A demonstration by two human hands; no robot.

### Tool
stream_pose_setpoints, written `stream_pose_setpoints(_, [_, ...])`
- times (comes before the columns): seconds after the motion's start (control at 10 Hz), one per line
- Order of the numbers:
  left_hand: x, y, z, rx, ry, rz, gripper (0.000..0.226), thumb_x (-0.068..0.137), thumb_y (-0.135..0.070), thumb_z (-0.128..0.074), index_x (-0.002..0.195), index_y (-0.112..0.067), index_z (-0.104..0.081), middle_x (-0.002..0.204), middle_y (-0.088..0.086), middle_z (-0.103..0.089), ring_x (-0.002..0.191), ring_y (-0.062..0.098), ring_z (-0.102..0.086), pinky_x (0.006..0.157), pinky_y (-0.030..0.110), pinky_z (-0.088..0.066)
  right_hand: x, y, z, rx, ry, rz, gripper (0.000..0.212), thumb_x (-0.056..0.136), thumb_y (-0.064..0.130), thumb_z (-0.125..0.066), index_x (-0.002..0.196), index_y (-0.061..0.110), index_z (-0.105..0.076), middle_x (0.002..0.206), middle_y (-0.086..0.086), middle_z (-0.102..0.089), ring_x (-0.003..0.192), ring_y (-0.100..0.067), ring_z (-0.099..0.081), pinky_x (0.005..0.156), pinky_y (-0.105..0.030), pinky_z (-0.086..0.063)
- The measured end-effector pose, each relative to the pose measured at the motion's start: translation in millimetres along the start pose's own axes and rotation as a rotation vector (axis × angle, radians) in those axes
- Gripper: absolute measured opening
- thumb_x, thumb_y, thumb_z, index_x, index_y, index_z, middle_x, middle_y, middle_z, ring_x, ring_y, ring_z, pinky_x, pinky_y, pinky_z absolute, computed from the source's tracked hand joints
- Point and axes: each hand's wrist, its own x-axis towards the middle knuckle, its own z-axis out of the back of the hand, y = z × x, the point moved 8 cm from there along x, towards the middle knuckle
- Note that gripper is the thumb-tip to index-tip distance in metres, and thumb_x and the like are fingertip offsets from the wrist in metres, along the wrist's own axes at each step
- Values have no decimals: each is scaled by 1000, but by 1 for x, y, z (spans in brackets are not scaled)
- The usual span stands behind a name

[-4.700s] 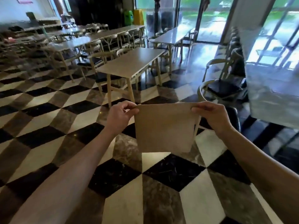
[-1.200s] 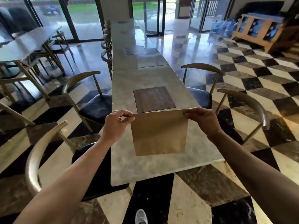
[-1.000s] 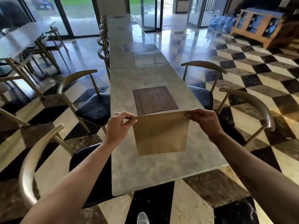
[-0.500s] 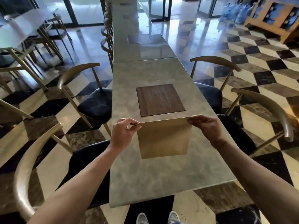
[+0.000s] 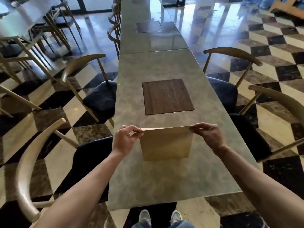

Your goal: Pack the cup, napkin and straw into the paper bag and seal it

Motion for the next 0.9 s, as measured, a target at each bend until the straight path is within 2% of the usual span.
stream_pose_setpoints(0.2, [1, 7, -5, -33, -5, 46, 19, 72, -15, -83, 80, -29, -73, 85, -1, -65, 82, 18, -66, 76, 44, -55, 7, -10, -2, -2, 3, -19, 17, 73, -2, -78, 87, 7, -77, 74, 2, -76, 71, -7, -67, 73, -17, -54])
stream_pose_setpoints(0.3, [4, 11, -8, -50, 9, 68, 16, 74, -16, -82, 85, -25, -75, 88, 0, -67, 83, 14, -66, 75, 44, -55, 10, -13, -2, 8, 15, -19, 18, 73, -3, -78, 85, 12, -77, 78, -5, -76, 74, -12, -68, 77, -22, -56])
stream_pose_setpoints(0.5, [3, 12, -10, -65, 31, 60, 17, 78, -15, -79, 92, -22, -74, 93, 1, -70, 93, 12, -64, 76, 46, -55, 10, -6, -5, -57, 40, 10, 24, 74, 2, -80, 82, 25, -79, 81, 3, -77, 75, -6, -70, 73, -14, -52])
stream_pose_setpoints(0.7, [4, 9, -7, -65, 59, 61, 27, 78, -26, -80, 103, -33, -72, 105, -2, -68, 90, 13, -65, 79, 42, -55, 5, 5, -5, -259, 34, 53, 25, 75, 23, -82, 97, 33, -76, 94, 11, -76, 85, -11, -68, 74, -23, -53])
stream_pose_setpoints(0.8, [1, 7, -6, -63, 87, 50, 30, 77, -31, -79, 106, -36, -71, 107, -2, -66, 83, 18, -66, 78, 40, -57, -2, 12, -6, -325, 31, 74, 30, 75, 29, -82, 103, 36, -74, 101, 17, -73, 92, -6, -65, 73, -18, -50])
stream_pose_setpoints(0.9, [-1, 7, -6, -49, 118, 20, 33, 77, -35, -79, 109, -37, -70, 111, -4, -67, 92, 10, -64, 82, 30, -54, -10, 21, -11, -350, 17, 111, 33, 74, 32, -82, 106, 39, -72, 105, 20, -71, 98, -4, -63, 73, -13, -47])
